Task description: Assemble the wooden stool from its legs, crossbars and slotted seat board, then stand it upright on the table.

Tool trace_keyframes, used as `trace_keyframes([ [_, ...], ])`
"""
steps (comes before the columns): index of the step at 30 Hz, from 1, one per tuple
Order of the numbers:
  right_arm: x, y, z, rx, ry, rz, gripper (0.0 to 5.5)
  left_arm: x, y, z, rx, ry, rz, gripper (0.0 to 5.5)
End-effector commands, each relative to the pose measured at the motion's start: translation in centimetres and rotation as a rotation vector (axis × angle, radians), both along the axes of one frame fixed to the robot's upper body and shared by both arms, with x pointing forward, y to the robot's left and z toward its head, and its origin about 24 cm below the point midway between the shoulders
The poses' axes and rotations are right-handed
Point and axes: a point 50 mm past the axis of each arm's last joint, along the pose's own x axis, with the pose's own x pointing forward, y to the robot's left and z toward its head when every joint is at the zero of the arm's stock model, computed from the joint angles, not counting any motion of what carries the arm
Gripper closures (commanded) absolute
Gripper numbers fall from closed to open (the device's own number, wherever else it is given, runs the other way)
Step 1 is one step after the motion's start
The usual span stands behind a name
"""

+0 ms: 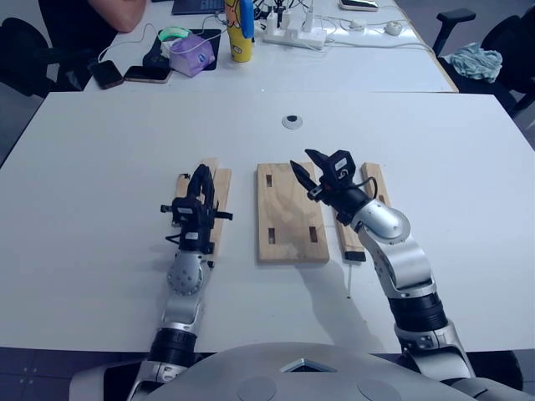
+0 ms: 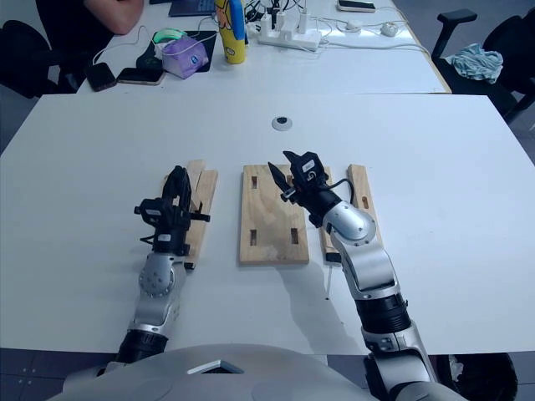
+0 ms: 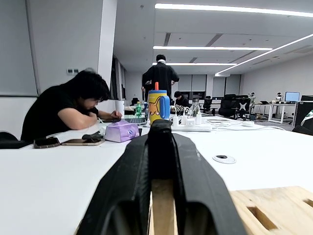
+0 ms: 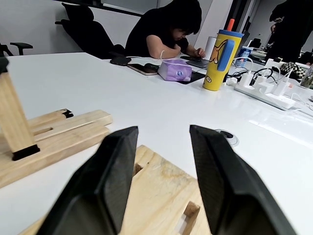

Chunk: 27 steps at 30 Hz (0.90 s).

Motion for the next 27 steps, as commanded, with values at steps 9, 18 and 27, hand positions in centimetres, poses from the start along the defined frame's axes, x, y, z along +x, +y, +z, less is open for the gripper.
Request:
trace_keyframes([
  [9, 1.3, 0.0, 0.4, -0.010, -0.042, -0.005, 3.54, -0.2, -1.6, -3.0, 0.038, 0.175, -0.060, 5.06],
  [18, 1.4, 0.1, 0.4, -0.011, -0.044, -0.005, 3.54, -0.1, -3.0, -2.3, 0.041, 0.141, -0.101, 5.06],
  [27, 1.3, 0.2, 0.2, -0.014, -0.037, 0.001, 3.54, -0.2, -2.8, -2.4, 0.057, 0.140, -0.073, 5.06],
])
